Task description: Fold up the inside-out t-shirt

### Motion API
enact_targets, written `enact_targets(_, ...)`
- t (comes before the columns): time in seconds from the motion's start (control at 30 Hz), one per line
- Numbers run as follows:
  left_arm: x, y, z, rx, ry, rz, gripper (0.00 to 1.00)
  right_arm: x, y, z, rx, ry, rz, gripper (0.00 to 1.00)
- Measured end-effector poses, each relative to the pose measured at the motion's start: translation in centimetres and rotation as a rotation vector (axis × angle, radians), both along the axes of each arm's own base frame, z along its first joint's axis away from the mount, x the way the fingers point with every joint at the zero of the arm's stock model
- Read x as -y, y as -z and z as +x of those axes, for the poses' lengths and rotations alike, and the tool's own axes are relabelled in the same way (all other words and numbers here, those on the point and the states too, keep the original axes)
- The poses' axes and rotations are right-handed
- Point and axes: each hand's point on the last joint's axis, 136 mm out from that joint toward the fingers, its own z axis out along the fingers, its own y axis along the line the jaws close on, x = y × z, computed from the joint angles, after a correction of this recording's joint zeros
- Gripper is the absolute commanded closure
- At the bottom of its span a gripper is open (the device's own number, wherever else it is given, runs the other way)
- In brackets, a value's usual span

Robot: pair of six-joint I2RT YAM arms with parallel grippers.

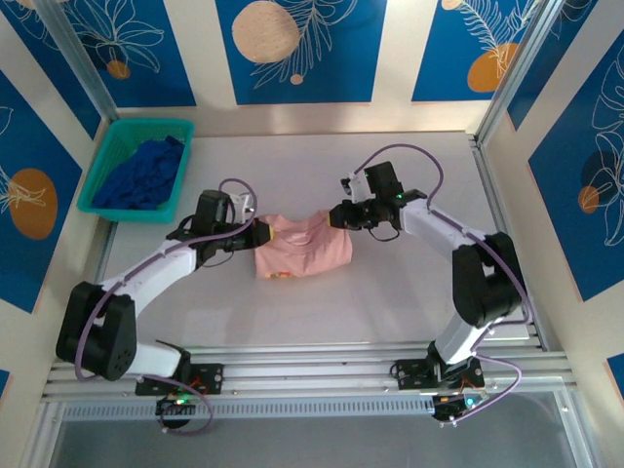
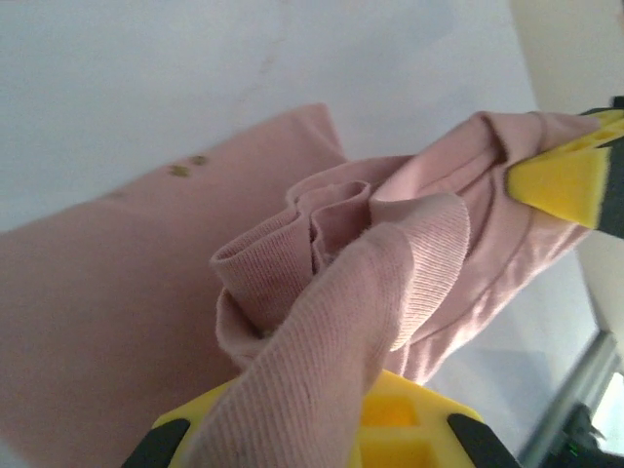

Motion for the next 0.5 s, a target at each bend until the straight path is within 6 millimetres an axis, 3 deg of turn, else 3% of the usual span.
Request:
enact_targets(0.3, -2.5, 7.4, 1.6, -0.161, -0.116, 0.128, 0.98, -1.5, 4.3, 5.4, -0.064, 0.002, -0.073, 0.95)
enact_targets(0.5, -3.3, 10.9, 2.0, -0.23, -0.162, 0.175, 0.84, -2.2, 8.0, 7.1, -0.139, -0.013, -0.117, 0.74)
